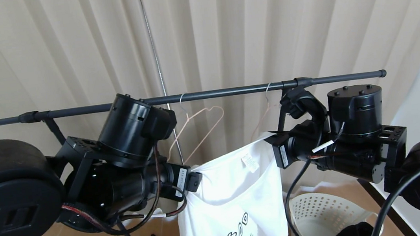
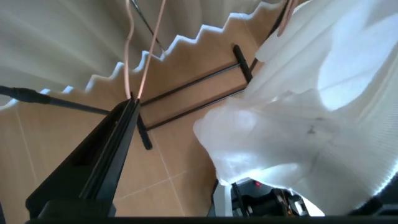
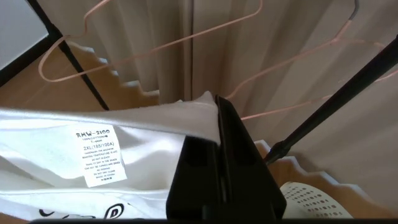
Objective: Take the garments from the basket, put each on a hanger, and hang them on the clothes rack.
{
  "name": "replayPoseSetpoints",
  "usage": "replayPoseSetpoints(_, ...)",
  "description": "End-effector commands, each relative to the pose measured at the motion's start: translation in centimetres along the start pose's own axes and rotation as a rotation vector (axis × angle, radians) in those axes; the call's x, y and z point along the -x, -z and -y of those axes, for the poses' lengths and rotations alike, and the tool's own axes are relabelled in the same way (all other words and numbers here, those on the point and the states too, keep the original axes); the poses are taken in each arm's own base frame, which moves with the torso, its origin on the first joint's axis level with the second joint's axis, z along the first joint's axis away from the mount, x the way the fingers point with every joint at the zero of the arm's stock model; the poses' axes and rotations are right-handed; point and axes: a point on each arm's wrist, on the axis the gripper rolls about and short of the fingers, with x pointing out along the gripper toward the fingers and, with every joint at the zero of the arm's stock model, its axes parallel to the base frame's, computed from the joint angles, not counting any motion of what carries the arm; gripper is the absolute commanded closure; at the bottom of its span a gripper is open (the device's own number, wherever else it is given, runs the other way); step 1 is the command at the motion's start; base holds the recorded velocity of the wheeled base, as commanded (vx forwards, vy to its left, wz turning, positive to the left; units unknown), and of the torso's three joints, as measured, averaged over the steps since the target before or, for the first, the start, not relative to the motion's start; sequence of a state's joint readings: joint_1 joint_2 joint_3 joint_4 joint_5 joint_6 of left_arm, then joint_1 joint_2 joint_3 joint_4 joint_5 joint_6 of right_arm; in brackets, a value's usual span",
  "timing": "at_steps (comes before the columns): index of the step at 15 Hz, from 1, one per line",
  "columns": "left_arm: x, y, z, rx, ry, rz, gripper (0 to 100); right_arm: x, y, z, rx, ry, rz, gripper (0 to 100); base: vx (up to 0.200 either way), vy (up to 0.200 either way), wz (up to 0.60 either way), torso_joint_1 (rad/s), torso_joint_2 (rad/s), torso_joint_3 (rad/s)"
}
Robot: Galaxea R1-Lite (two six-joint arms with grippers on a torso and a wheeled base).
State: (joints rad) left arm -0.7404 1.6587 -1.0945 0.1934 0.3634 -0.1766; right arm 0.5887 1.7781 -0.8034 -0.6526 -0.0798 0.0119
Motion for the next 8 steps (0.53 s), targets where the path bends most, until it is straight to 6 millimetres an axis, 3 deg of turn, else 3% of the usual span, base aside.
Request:
replayPoseSetpoints(1, 0.4, 0.3, -1.1, 0.017, 0.005, -0.005, 0, -0.1, 0.0, 0.0, 0.000, 0.000, 0.002, 100, 0.000, 0.000, 0.00, 0.000, 0.00, 0.000)
replayPoseSetpoints(8, 2.2, 0.0, -4.2, 0.093, 0.304, 0.006, 0, -0.2, 0.1, 0.0, 0.000, 0.001, -0.005, 100, 0.000, 0.000, 0.00, 0.000, 0.00, 0.000)
